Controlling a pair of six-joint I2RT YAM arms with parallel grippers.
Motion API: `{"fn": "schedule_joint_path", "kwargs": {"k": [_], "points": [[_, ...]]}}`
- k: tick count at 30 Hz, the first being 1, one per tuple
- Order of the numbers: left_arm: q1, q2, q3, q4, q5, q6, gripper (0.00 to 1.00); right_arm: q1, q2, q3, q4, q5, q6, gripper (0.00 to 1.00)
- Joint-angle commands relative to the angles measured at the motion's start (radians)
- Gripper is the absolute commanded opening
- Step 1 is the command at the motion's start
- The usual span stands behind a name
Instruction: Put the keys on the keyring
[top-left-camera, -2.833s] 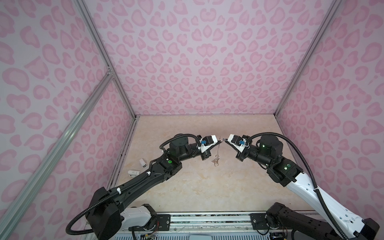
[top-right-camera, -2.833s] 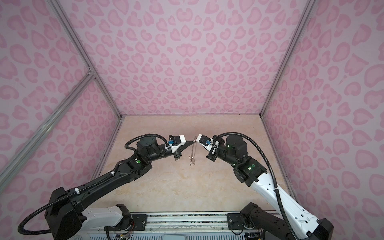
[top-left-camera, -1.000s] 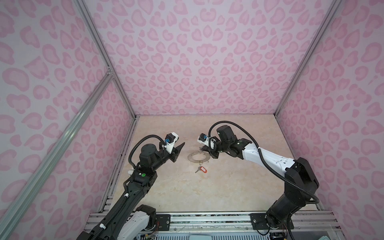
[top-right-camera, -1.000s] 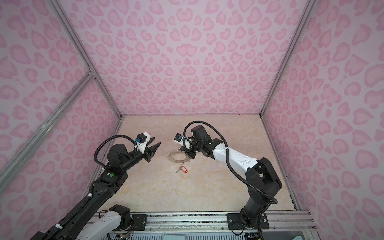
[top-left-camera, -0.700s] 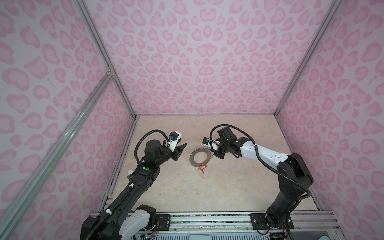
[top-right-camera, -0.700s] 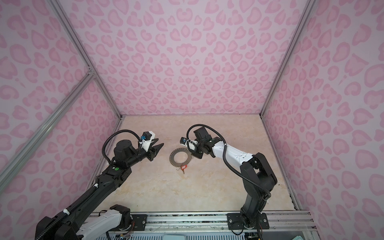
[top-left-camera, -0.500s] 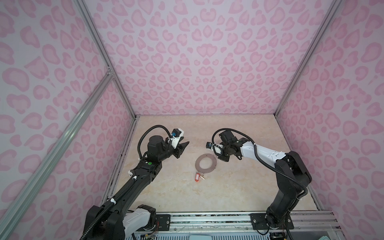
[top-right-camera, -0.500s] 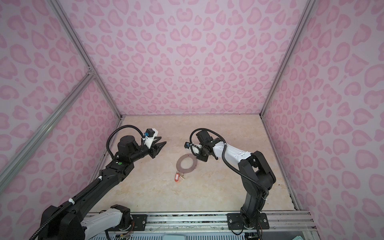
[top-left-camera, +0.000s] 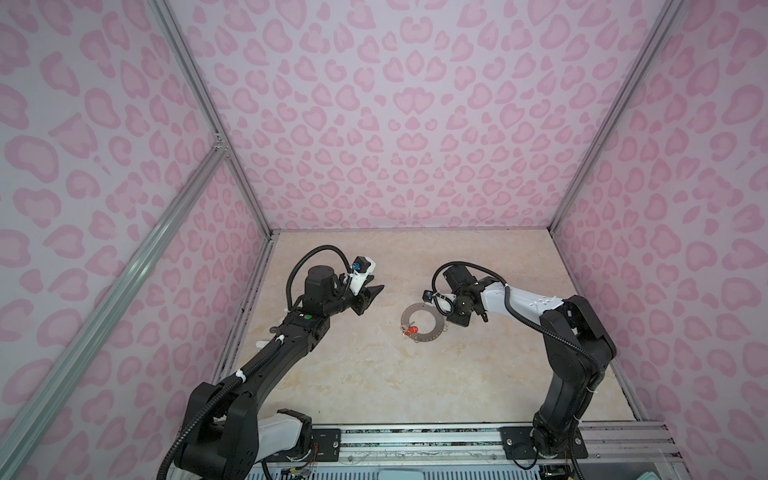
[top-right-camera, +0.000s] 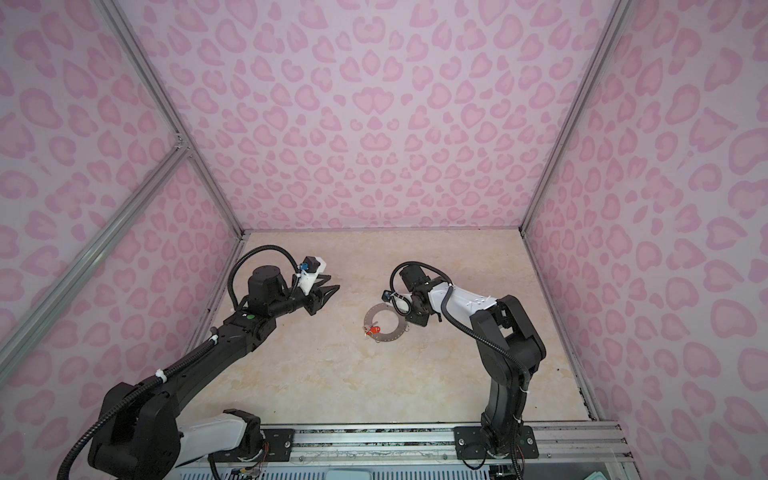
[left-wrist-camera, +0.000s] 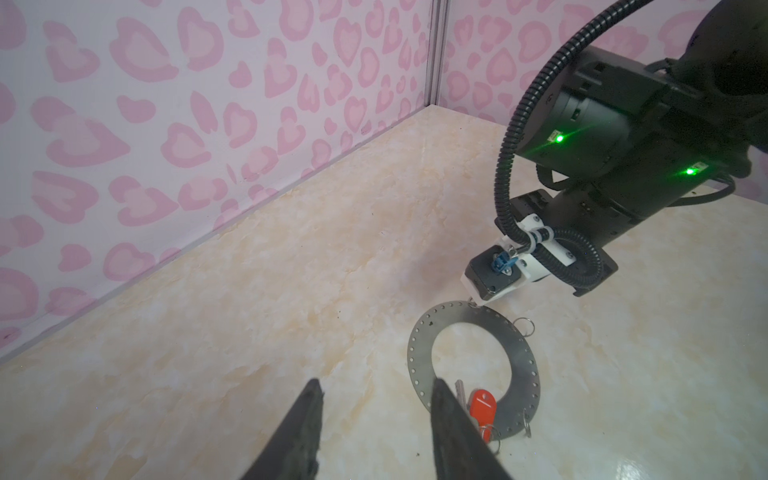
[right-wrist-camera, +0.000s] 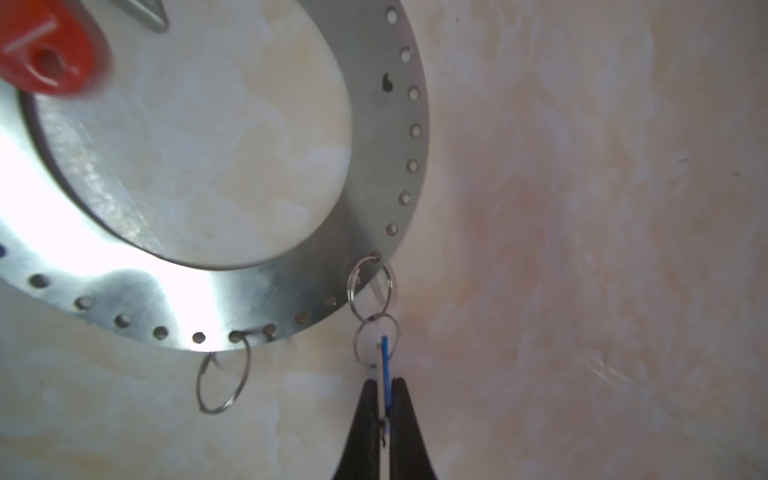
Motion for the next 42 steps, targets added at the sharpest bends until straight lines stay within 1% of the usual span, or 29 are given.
{"fn": "schedule_joint_path", "kwargs": {"k": [1, 4, 8, 13, 14, 17, 21, 22, 24, 26, 29, 30, 32, 33, 34, 35, 36, 37, 39, 41, 42], "points": [[0.001, 0.008, 0.008, 0.037, 0.013, 0.025, 0.44, -0.013, 0.014, -0.017, -0.037, 0.05, -0.009, 0.0], [0.001, 0.011, 0.008, 0.035, 0.017, 0.025, 0.44, -0.031, -0.001, -0.037, -0.03, 0.036, -0.012, 0.0], [0.0, 0.013, 0.011, 0.03, 0.019, 0.026, 0.44, -0.053, -0.025, -0.075, -0.025, -0.006, -0.056, 0.0], [0.001, 0.005, 0.008, 0.03, 0.018, 0.019, 0.44, -0.073, -0.025, -0.089, -0.022, 0.0, -0.071, 0.0], [0.001, 0.002, 0.004, 0.03, 0.016, 0.018, 0.44, -0.076, -0.027, -0.092, -0.021, 0.001, -0.068, 0.03], [0.002, 0.002, 0.001, 0.027, 0.024, 0.003, 0.44, -0.096, -0.029, -0.07, -0.057, -0.053, -0.047, 0.21], [0.005, -0.025, -0.021, 0.053, -0.022, -0.011, 0.46, -0.116, -0.073, -0.072, -0.048, -0.067, -0.034, 0.38], [0.012, -0.036, -0.034, 0.075, -0.032, -0.026, 0.46, -0.119, -0.091, -0.078, -0.058, -0.084, -0.053, 0.52], [0.033, -0.055, -0.052, 0.101, -0.044, -0.064, 0.48, -0.131, -0.138, -0.104, -0.033, -0.09, -0.06, 0.97], [0.061, -0.074, -0.071, 0.126, -0.055, -0.111, 0.49, -0.156, -0.189, -0.126, -0.011, -0.099, -0.051, 0.99], [0.112, -0.111, -0.113, 0.156, -0.134, -0.177, 0.51, -0.207, -0.293, -0.172, 0.077, -0.096, 0.011, 0.99], [0.131, -0.124, -0.117, 0.145, -0.173, -0.202, 0.51, -0.225, -0.334, -0.192, 0.122, -0.099, 0.053, 0.99], [0.179, -0.182, -0.147, 0.126, -0.262, -0.279, 0.52, -0.272, -0.442, -0.245, 0.257, -0.143, 0.198, 0.99], [0.193, -0.213, -0.173, 0.133, -0.298, -0.299, 0.54, -0.29, -0.487, -0.282, 0.343, -0.147, 0.27, 0.99], [0.203, -0.246, -0.209, 0.144, -0.351, -0.311, 0.61, -0.311, -0.545, -0.337, 0.438, -0.152, 0.336, 0.99], [0.21, -0.272, -0.239, 0.155, -0.411, -0.317, 0.72, -0.329, -0.599, -0.407, 0.542, -0.14, 0.399, 0.99], [0.219, -0.286, -0.261, 0.161, -0.448, -0.316, 0.77, -0.346, -0.64, -0.479, 0.643, -0.114, 0.454, 0.99], [0.232, -0.291, -0.278, 0.168, -0.47, -0.309, 0.81, -0.376, -0.677, -0.564, 0.761, -0.117, 0.512, 0.99], [0.26, -0.271, -0.3, 0.195, -0.505, -0.308, 0.87, -0.431, -0.713, -0.721, 0.988, -0.116, 0.589, 0.99], [0.28, -0.236, -0.318, 0.25, -0.509, -0.298, 0.9, -0.485, -0.702, -0.814, 1.115, -0.132, 0.638, 0.99], [0.285, -0.212, -0.332, 0.283, -0.509, -0.279, 0.91, -0.5, -0.691, -0.845, 1.158, -0.129, 0.65, 0.99]]}}
